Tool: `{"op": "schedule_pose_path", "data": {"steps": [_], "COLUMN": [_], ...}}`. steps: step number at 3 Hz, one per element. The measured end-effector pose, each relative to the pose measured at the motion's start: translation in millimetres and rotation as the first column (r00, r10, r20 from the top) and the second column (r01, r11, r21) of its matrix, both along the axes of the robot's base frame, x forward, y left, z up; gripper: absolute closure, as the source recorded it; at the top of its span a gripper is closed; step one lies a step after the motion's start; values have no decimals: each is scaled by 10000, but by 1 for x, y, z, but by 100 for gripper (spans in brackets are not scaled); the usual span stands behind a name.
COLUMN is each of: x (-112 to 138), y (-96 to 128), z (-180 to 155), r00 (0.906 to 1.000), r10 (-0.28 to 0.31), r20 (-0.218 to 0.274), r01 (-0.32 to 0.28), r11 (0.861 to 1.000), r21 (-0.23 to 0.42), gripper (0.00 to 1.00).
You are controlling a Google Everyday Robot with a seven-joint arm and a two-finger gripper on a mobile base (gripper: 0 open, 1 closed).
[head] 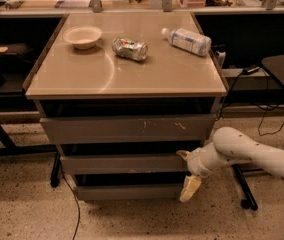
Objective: Open middle drawer
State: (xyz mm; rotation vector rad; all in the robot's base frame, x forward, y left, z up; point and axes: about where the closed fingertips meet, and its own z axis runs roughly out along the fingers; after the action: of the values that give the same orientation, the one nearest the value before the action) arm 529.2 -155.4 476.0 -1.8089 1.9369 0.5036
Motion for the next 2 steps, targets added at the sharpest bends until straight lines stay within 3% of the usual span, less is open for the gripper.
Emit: {"op": "schedule_pose_path", "data": {"steps": [1,2], "x": [7,18], "y": [22,31], "z": [-15,-20], "r00": [9997,9969], "r10": [141,27], "r20": [223,786], "r01": [-153,-88], "r11": [9983,9969], "r21": [555,783], "gripper": [0,0]}}
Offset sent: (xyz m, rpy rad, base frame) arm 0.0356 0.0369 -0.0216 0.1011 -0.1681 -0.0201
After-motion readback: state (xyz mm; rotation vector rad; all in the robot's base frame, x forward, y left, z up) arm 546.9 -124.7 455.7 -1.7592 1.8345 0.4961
